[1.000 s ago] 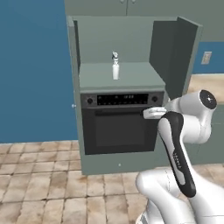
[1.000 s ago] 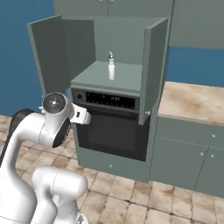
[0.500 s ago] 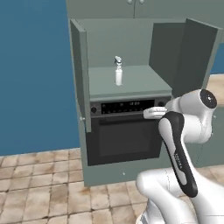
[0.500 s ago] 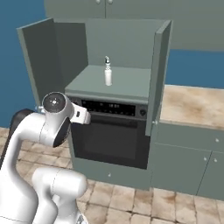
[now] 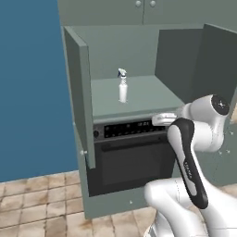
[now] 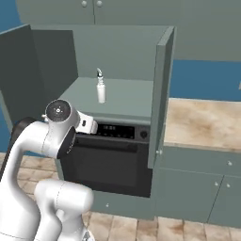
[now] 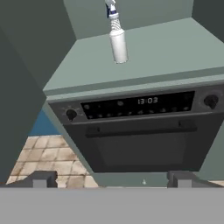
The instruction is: Move the cutting board and knife to the sink. Then move spray from the cabinet to the counter.
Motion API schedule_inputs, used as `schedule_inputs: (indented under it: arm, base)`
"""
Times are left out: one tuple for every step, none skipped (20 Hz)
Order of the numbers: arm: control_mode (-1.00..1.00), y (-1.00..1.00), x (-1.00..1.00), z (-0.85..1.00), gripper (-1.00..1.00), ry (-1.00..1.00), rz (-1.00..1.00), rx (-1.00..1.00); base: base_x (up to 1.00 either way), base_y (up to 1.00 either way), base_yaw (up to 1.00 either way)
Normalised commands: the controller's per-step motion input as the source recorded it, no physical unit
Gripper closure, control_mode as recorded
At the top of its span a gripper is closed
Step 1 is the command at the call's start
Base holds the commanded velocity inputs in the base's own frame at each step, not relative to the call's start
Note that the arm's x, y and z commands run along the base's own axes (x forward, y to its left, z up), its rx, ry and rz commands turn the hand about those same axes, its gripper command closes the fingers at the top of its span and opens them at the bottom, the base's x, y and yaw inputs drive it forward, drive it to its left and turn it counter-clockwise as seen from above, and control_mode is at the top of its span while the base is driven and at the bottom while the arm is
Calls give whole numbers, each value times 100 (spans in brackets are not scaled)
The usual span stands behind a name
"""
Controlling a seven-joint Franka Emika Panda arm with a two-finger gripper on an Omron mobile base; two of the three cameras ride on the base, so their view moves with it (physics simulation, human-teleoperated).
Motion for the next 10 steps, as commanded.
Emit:
schedule_inputs:
  arm:
    - [100, 0, 0, 0, -100, 0, 0, 0]
    - [100, 0, 0, 0, -100, 0, 0, 0]
    - [100, 0, 0, 0, -100, 0, 0, 0]
    - [100, 0, 0, 0, -100, 0, 0, 0]
    - [100, 0, 0, 0, -100, 0, 0, 0]
    - [100, 0, 0, 0, -100, 0, 0, 0]
    - [100, 0, 0, 0, -100, 0, 0, 0]
    - [100, 0, 0, 0, -100, 0, 0, 0]
    - [100, 0, 0, 0, -100, 0, 0, 0]
    - [100, 0, 0, 0, -100, 0, 0, 0]
  base:
    - [66, 11, -12]
    - [69, 49, -13]
    - [69, 51, -12]
    - [69, 46, -12]
    - [70, 34, -11]
    - [74, 6, -10]
    - [71, 0, -9]
    - [62, 0, -8]
    - [64, 0, -8]
    - [66, 0, -7]
